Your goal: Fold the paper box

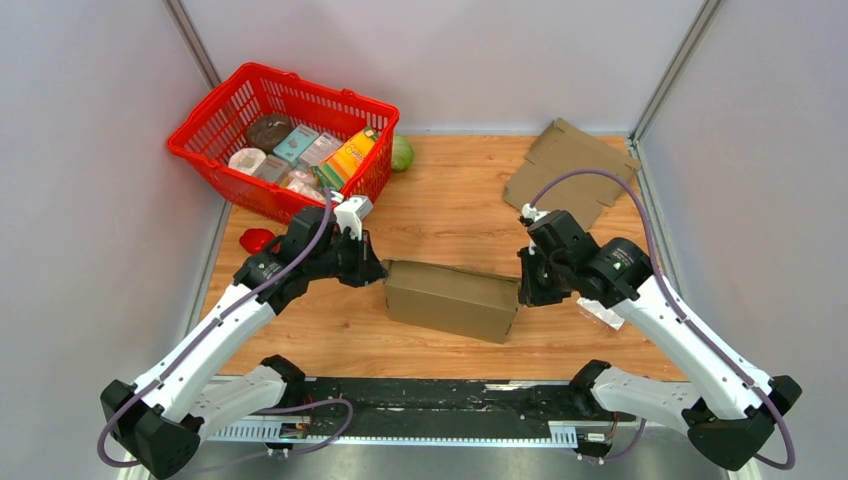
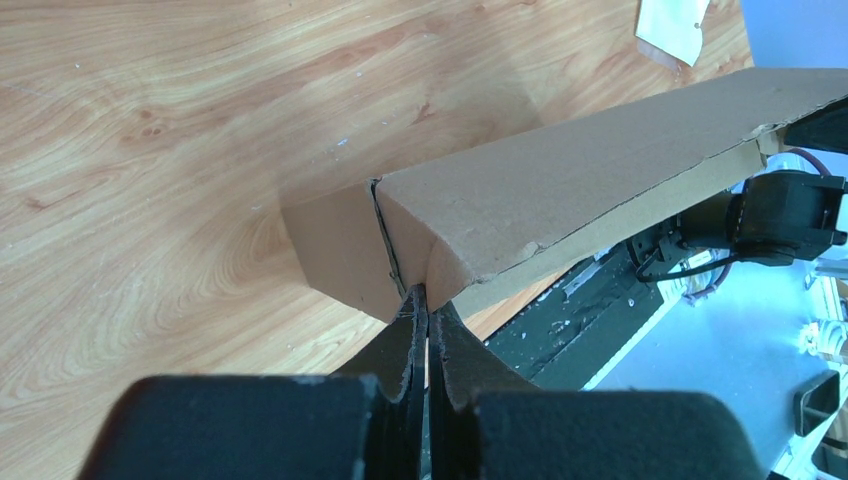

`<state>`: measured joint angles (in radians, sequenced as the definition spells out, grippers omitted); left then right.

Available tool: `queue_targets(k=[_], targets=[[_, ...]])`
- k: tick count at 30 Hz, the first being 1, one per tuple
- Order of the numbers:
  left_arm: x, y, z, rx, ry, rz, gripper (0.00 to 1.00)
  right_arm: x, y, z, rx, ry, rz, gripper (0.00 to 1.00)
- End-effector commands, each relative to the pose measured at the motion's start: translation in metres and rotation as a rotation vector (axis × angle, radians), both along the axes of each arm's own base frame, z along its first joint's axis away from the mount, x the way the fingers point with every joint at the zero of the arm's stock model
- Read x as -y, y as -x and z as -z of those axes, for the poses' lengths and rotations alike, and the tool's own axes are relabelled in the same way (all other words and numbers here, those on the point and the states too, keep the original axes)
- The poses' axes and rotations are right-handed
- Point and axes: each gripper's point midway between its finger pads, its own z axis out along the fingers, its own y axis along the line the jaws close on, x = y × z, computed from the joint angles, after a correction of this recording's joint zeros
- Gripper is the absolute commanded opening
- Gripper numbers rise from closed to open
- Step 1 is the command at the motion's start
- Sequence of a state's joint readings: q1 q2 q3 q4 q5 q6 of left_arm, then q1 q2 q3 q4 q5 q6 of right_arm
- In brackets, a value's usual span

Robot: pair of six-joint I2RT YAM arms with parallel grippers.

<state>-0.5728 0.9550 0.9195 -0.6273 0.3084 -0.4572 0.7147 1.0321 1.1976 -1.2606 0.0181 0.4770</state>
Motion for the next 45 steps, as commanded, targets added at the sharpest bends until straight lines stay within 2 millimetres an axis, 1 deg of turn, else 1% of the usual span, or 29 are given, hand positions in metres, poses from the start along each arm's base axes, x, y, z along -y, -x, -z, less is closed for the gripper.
queue_targets(k=[1, 3, 6, 11, 14, 16, 19, 24, 29, 34, 37, 39, 42, 45], targets=[[-0.003, 0.014, 0.014, -0.071, -0.048, 0.038, 0.00, 0.012, 0.003, 0.013, -0.028, 0.100, -0.046, 0.00], [-0.003, 0.014, 0.015, -0.071, -0.050, 0.037, 0.00, 0.015, 0.001, 0.012, -0.022, 0.122, -0.041, 0.00], [-0.002, 0.014, 0.015, -0.078, -0.049, 0.041, 0.00, 0.004, 0.001, 0.009, -0.028, 0.068, -0.050, 0.00], [-0.002, 0.014, 0.013, -0.073, -0.043, 0.041, 0.00, 0.003, -0.006, -0.005, 0.009, 0.050, -0.012, 0.00], [-0.001, 0.013, 0.010, -0.070, -0.036, 0.040, 0.00, -0.003, -0.009, -0.013, 0.020, 0.007, 0.015, 0.00], [0.001, 0.014, 0.009, -0.071, -0.026, 0.042, 0.00, -0.005, -0.010, -0.014, 0.017, -0.004, 0.026, 0.00], [0.002, 0.014, 0.008, -0.069, -0.021, 0.045, 0.00, -0.005, -0.012, -0.017, 0.031, -0.002, 0.033, 0.00], [-0.001, 0.015, 0.010, -0.067, -0.034, 0.042, 0.00, 0.001, -0.015, -0.028, 0.066, -0.001, 0.055, 0.00], [-0.002, 0.016, 0.011, -0.066, -0.031, 0.040, 0.00, 0.004, -0.012, -0.024, 0.056, 0.014, 0.059, 0.00], [-0.002, 0.017, 0.011, -0.065, -0.031, 0.040, 0.00, 0.010, -0.013, -0.026, 0.085, 0.026, 0.069, 0.00], [-0.003, 0.017, 0.010, -0.063, -0.028, 0.035, 0.00, 0.010, -0.015, -0.027, 0.100, 0.016, 0.079, 0.00], [-0.003, 0.018, 0.009, -0.063, -0.024, 0.034, 0.00, 0.010, -0.016, -0.024, 0.100, 0.017, 0.090, 0.00], [-0.003, 0.018, 0.008, -0.059, -0.020, 0.033, 0.00, 0.007, -0.018, -0.019, 0.088, 0.021, 0.094, 0.00], [-0.003, 0.017, 0.009, -0.064, -0.016, 0.030, 0.00, -0.002, -0.020, -0.018, 0.090, -0.005, 0.093, 0.00]])
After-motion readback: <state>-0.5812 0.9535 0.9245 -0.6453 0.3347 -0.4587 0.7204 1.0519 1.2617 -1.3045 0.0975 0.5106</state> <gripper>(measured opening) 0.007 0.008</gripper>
